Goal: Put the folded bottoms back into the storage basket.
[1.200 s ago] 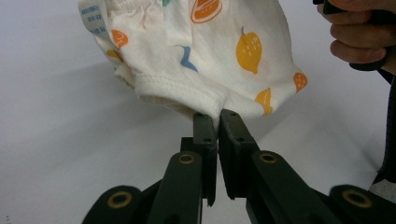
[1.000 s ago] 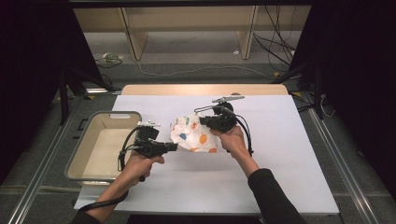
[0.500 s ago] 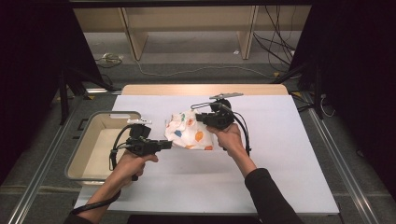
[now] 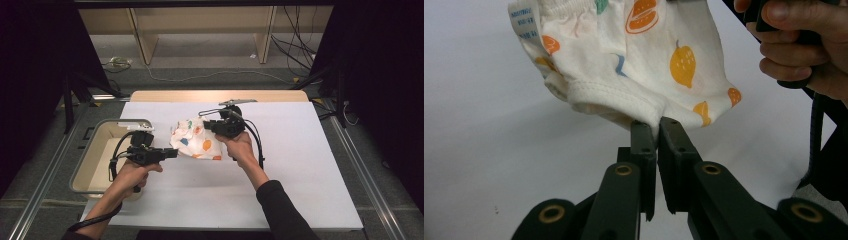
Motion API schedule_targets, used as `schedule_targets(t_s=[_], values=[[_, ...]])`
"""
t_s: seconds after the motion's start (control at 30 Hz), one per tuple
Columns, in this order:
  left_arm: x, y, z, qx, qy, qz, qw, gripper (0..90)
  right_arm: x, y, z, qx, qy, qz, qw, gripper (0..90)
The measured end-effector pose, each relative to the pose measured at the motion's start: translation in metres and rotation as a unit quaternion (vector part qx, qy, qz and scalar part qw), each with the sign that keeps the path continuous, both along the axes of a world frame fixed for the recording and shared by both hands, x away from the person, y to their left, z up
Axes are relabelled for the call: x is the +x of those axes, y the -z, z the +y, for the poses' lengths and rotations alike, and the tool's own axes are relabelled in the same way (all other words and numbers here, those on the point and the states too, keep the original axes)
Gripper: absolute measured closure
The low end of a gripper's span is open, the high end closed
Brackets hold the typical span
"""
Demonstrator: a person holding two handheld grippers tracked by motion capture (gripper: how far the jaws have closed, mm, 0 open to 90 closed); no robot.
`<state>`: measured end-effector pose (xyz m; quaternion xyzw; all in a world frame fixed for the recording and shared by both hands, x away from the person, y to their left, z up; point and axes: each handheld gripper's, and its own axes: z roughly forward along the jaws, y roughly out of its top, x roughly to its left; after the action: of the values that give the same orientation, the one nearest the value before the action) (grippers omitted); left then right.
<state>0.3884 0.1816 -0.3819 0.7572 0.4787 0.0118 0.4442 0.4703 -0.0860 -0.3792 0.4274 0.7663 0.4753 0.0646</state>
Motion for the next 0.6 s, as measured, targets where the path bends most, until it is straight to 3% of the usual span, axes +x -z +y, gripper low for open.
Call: schedule_targets(t_s=[0.6], values=[[0.000, -0.009, 0.022, -0.002, -0.011, -0.002, 0.9999, 84.8, 0.000, -0.005, 0.017, 0.012, -0.005, -0.004, 0.9999, 83.8]])
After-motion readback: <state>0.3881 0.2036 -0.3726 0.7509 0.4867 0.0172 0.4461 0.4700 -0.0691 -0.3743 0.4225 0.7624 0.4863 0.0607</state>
